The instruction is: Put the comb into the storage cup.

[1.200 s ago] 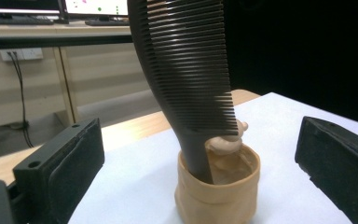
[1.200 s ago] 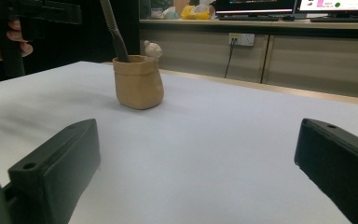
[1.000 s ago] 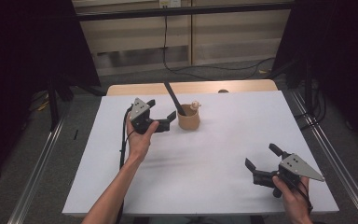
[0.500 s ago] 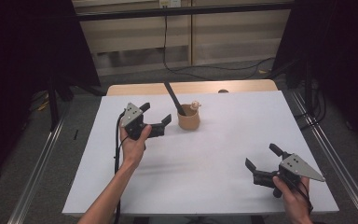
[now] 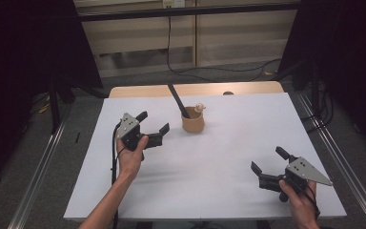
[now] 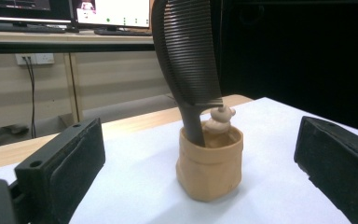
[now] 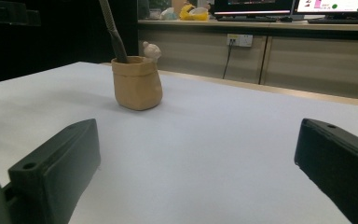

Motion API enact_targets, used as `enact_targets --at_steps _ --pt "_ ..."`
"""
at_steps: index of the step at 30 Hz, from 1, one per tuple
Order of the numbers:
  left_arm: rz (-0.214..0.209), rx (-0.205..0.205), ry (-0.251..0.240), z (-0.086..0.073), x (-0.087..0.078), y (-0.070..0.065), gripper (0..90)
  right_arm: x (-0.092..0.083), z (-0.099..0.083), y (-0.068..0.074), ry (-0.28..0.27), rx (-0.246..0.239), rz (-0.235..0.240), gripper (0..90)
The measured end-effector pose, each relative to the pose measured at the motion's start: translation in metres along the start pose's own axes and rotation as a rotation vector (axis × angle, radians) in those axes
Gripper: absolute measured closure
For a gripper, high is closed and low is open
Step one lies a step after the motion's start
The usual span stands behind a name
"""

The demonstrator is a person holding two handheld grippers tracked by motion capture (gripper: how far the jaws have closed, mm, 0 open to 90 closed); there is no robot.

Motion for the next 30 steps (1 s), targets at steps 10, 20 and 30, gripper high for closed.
enact_targets --at_steps 10,20,30 --pt "0.031 -0.006 -0.019 -0.007 -0.022 0.002 1.8 0.000 0.000 -0.001 -0.002 -0.001 -0.004 0.0" --pt "0.082 -0.007 0.018 -0.022 -0.042 0.004 2.1 0.001 0.000 0.001 -0.002 -0.002 0.003 0.0" --pt "0.090 -0.018 -0.003 -0.019 -0.062 0.003 2.3 0.000 0.001 0.001 -0.004 -0.001 0.000 0.0"
Point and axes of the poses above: each handheld gripper's, and its own axes: x roughly forward along the jaws, z roughly out of its top, y roughly to its left, the point moved 9 cm from there along x, roughly forward along the jaws, and after that the axes turned 1 degree about y, right-handed, at the moved point
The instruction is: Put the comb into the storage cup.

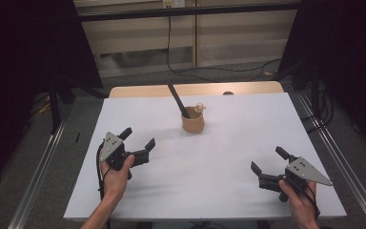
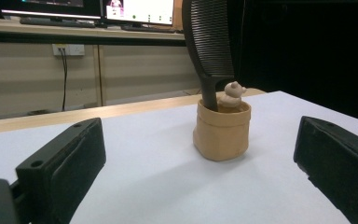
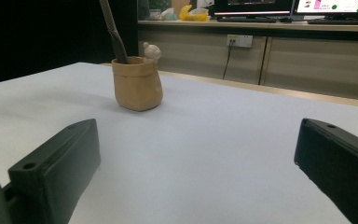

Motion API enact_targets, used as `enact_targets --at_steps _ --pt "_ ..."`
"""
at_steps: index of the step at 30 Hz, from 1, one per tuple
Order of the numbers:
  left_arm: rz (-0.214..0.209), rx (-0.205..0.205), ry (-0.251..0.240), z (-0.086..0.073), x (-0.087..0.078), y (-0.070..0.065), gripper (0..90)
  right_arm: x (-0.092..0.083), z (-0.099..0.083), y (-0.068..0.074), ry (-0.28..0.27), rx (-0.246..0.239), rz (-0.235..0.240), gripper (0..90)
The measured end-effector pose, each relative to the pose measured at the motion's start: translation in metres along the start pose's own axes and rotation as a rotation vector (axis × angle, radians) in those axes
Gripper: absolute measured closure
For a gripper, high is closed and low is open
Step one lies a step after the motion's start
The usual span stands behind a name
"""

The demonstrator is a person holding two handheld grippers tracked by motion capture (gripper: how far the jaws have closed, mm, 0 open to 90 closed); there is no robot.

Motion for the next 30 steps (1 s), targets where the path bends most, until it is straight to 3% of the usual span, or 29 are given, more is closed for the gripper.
enact_targets --at_steps 3,6,19,23,26,30 --pt "-0.012 -0.039 -0.003 -0.001 -0.004 -0.001 2.3 0.000 0.000 0.000 -0.001 0.001 -0.002 0.0" --pt "0.013 0.018 0.000 -0.003 -0.011 0.001 2.3 0.000 0.000 0.000 -0.001 0.002 -0.002 0.0" --pt "0.051 0.004 0.014 -0.012 -0.038 0.008 2.7 -0.001 0.001 0.000 -0.002 0.001 -0.005 0.0" --pt "0.067 0.023 0.021 -0.015 -0.044 0.011 2.7 -0.001 0.001 0.000 -0.002 0.000 -0.006 0.0" --pt "0.070 0.060 0.039 -0.019 -0.049 0.010 2.7 -0.002 0.001 0.000 -0.002 -0.001 -0.006 0.0" --pt "0.088 0.040 0.030 -0.022 -0.058 0.012 3.3 -0.001 0.000 0.000 -0.001 0.000 -0.008 0.0"
Point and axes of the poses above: each handheld gripper's, and its own axes: x roughly forward along the jaws, z roughly out of its top, y roughly to its left, the point moved 9 cm from there along x, roughly forward along the jaws, and after that the axes turned 1 degree about y, right-handed, at the moved point
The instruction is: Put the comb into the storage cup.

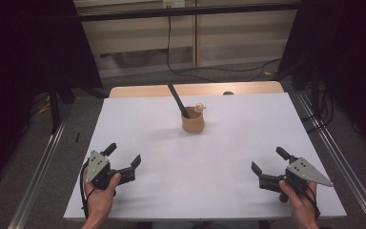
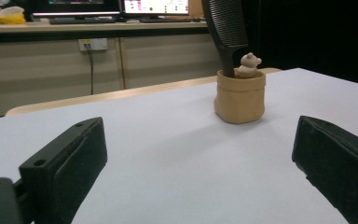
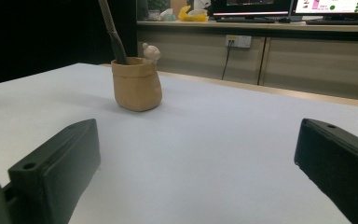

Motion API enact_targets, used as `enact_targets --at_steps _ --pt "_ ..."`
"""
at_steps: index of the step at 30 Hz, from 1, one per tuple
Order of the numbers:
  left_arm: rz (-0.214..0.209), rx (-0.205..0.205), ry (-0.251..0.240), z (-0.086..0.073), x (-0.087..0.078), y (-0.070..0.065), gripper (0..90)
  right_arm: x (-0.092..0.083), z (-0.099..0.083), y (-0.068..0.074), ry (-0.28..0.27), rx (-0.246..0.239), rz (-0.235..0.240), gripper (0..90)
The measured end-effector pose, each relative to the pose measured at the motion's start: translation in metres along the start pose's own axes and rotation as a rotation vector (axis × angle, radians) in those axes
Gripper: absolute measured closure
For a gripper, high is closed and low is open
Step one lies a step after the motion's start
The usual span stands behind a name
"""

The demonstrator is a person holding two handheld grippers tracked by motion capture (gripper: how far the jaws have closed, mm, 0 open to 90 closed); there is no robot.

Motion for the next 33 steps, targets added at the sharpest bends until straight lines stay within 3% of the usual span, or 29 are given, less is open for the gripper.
enact_targets --at_steps 8,16,21,30,33 --pt "0.003 0.006 0.001 -0.005 -0.014 -0.003 3.3 0.000 0.000 0.000 0.002 0.002 -0.002 0.0" --pt "0.066 -0.037 -0.016 -0.013 -0.022 0.003 3.3 -0.002 -0.001 -0.003 0.002 0.007 -0.012 0.0" --pt "0.043 -0.065 0.024 -0.023 -0.027 0.004 3.3 -0.005 -0.002 -0.004 0.004 0.009 -0.022 0.0" --pt "0.049 -0.061 -0.002 -0.017 -0.031 0.004 3.3 -0.006 -0.002 -0.005 0.002 0.012 -0.022 0.0" --pt "0.050 -0.065 0.023 -0.020 -0.030 0.004 3.3 -0.007 -0.001 -0.005 -0.003 0.011 -0.025 0.0"
Point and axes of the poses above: each handheld gripper's, and its own axes: x roughly forward along the jaws, z roughly out of its top, y roughly to its left, the point moved 9 cm from there along x, roughly forward along the jaws, and after that the axes turned 1 degree about y, right-handed, at the moved point
